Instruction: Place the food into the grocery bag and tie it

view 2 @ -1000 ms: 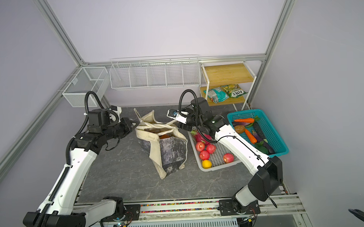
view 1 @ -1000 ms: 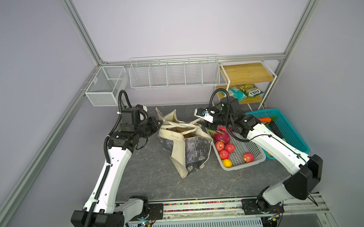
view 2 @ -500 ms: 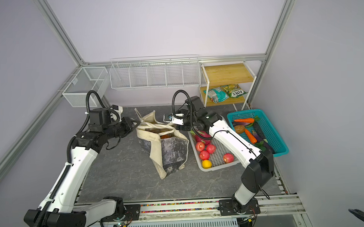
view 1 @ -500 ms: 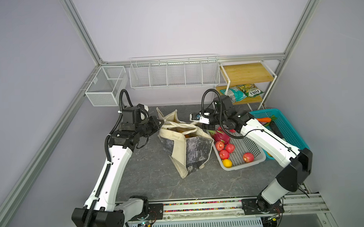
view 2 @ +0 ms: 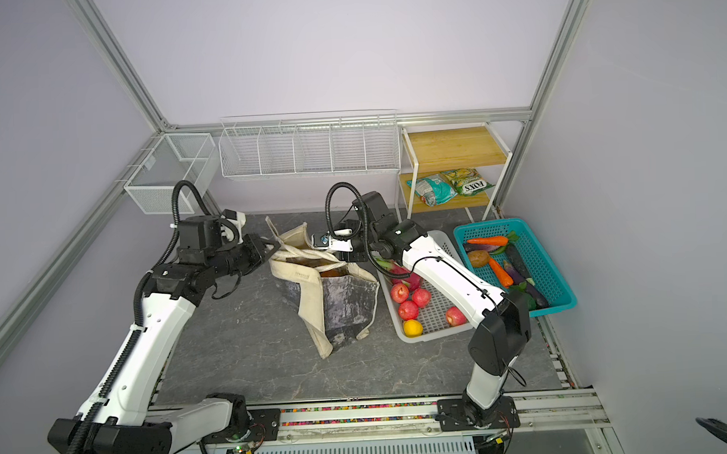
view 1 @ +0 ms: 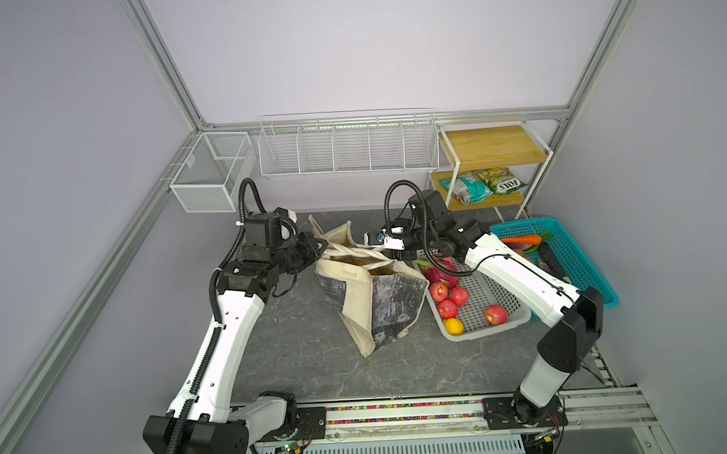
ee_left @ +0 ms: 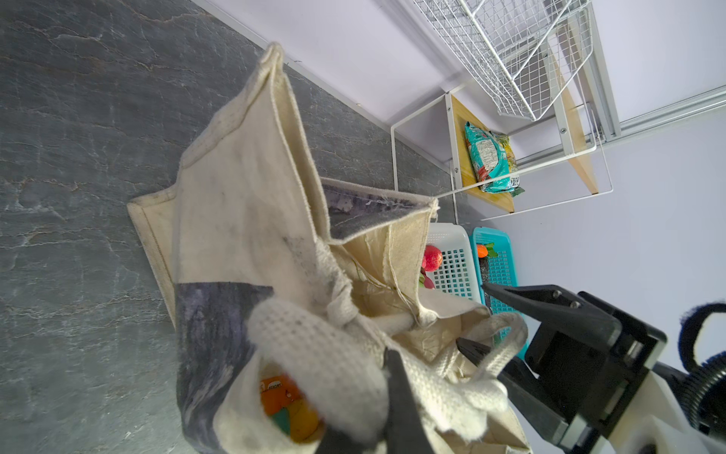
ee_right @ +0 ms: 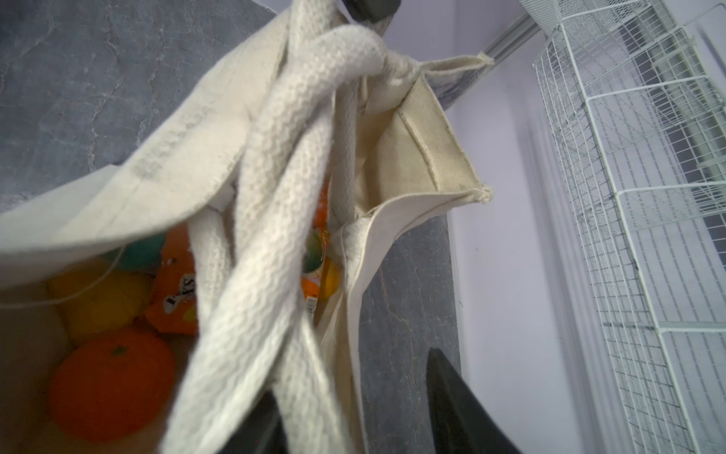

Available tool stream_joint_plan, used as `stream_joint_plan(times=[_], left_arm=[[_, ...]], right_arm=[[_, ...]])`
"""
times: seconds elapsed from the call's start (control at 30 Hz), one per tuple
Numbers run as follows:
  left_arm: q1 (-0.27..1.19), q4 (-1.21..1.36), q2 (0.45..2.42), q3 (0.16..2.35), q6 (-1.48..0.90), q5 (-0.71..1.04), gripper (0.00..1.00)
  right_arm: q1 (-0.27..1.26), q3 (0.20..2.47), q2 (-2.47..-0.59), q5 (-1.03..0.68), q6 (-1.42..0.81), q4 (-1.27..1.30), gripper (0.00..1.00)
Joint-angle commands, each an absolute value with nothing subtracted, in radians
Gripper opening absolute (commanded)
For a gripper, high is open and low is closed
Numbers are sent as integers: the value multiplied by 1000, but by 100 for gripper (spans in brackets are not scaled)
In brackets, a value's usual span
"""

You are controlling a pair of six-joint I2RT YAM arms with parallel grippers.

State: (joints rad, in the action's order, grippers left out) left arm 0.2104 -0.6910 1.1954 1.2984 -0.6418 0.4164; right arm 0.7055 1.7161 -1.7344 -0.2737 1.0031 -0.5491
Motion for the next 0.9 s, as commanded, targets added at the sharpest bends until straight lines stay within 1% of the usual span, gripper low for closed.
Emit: stream_joint_plan(times=[0.0,0.03,0.17,0.2,0.23,0.5,0.67,0.87], left_arm=[[227,-688,1201,1331,-628,451,0],[227,-690,1201,1330,-627,449,0],[227,-705,1194,1337,-624,421,0],[227,-709,1190,1337,-624,408,0],[227,-714,1189,1337,-626,396,0],[207,-798,1150,1337,-670,171,0],[160,-795,1107,1302,-713,155,0],[129,-826,1056,1294,-739,84,0]], right_arm=[[732,1730,-1752,-302,1003,-550,43],[732,1729,-1750,-302,997,-548,39],[725,1725,-1739,-290,939,-551,14],[720,1719,-1733,-291,915,-548,9],[715,1713,-1725,-290,891,-540,7],[631,1598,-1643,-262,602,-439,7],[588,1545,-1610,-171,446,-421,7],[546,1511,-1594,-72,307,-412,7]])
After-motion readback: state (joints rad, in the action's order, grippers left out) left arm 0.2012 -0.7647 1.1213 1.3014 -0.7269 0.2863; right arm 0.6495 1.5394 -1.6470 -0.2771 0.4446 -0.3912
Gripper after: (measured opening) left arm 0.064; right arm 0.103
